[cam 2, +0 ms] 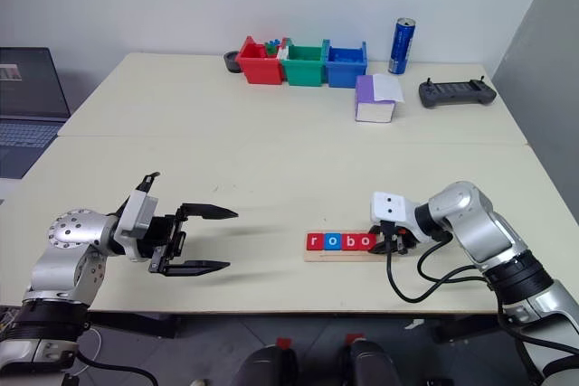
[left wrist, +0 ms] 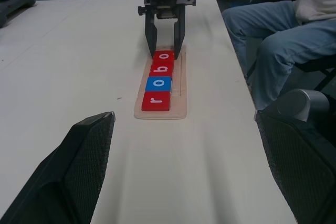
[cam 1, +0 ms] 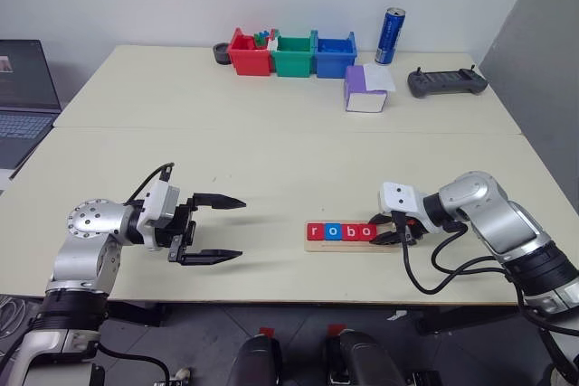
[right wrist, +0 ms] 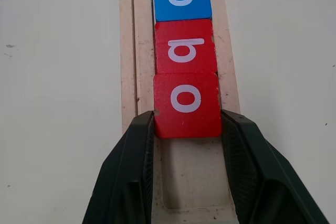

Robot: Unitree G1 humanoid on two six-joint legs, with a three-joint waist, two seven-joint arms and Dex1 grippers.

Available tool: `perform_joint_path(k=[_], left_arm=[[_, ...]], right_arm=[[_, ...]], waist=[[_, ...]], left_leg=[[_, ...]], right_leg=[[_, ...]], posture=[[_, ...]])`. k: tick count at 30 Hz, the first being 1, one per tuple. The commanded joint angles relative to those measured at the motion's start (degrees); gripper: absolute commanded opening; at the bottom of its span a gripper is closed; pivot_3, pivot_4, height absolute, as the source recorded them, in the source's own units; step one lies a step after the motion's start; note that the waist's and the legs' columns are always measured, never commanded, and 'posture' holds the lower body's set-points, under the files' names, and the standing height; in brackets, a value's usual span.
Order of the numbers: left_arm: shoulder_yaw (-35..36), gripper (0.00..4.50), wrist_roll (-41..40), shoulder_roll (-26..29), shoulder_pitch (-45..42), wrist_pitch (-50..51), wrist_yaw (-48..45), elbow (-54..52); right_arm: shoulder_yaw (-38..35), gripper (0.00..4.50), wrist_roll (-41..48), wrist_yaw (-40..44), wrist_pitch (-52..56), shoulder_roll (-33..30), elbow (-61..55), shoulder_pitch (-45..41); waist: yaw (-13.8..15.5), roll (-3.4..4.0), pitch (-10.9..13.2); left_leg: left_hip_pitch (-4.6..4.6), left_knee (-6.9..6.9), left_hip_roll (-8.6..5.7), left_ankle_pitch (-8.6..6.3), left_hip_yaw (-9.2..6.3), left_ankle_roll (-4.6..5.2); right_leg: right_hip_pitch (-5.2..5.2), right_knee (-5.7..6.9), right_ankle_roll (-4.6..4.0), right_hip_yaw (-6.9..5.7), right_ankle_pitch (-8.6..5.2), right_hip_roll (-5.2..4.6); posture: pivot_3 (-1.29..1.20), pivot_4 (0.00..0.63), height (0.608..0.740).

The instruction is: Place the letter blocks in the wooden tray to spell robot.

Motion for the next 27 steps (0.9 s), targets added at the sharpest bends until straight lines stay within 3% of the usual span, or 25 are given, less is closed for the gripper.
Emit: perform_joint_path(k=[1, 9, 15, 20, 24, 27], left_arm=[[0.79, 4.5, -0.37, 0.66, -0.77, -0.47, -0.38, -0.86], [0.38, 4.5, -0.45, 0.84, -1.01, -0.76, -0.38, -0.28], [-0.31, 4.5, -0.71, 1.0, -1.83, -0.88, -0.38, 0.41], [-0.65, 4.5, -1.3, 1.49, -1.89, -1.04, -0.38, 0.59], [-1.67, 4.5, -1.54, 1.24, -1.95, -1.27, -0.38, 1.17], [-2.8, 4.5, -1.72, 0.7, -2.42, -1.35, -0.38, 1.53]], right_arm=[[-0.38, 1.8, -0.58, -0.52, -0.15, -0.07, -1.27, -0.67], [-2.63, 4.49, 1.43, -0.49, 1.4, -1.09, -4.25, -0.39], [-12.02, 4.49, 8.93, -1.85, 9.79, -4.51, -11.9, 3.62], [-30.25, 4.49, 14.19, -13.99, 19.61, -2.77, -12.74, 10.89], [-48.14, 4.49, 12.91, -33.44, 21.46, 7.77, -10.53, 19.64], [-52.37, 4.49, 11.73, -39.37, 18.74, 12.51, -14.52, 28.79]], waist=[[0.0, 0.0, 0.0], [0.01, 0.0, 0.0], [0.26, 0.0, 0.0], [0.38, -0.02, -0.01], [0.38, -0.15, -0.1], [0.61, -0.09, -0.13]], left_leg=[[0.0, 0.0, 0.0, 0.0, 0.0, 0.0], [-0.02, 0.0, -0.01, 0.0, 0.0, 0.0], [-0.03, 0.0, -0.02, 0.0, 0.0, 0.0], [-0.03, 0.01, -0.02, 0.0, -0.01, -0.01], [0.01, -0.03, 0.0, 0.02, -0.04, -0.04], [-0.02, -0.09, -0.05, 0.09, -0.05, -0.17]], right_leg=[[0.0, 0.0, 0.0, 0.0, 0.0, 0.0], [-0.01, -0.01, 0.0, 0.01, 0.0, 0.0], [0.0, -0.03, 0.0, 0.01, 0.0, -0.01], [0.02, -0.04, 0.0, 0.01, 0.0, -0.02], [0.04, -0.02, -0.01, -0.02, 0.0, -0.01], [0.04, -0.03, -0.04, -0.02, -0.02, -0.02]], posture=[[0.0, 0.15, 0.74], [0.0, 0.15, 0.74], [0.0, 0.15, 0.74], [0.0, 0.15, 0.74], [0.0, 0.15, 0.74], [0.0, 0.15, 0.74]])
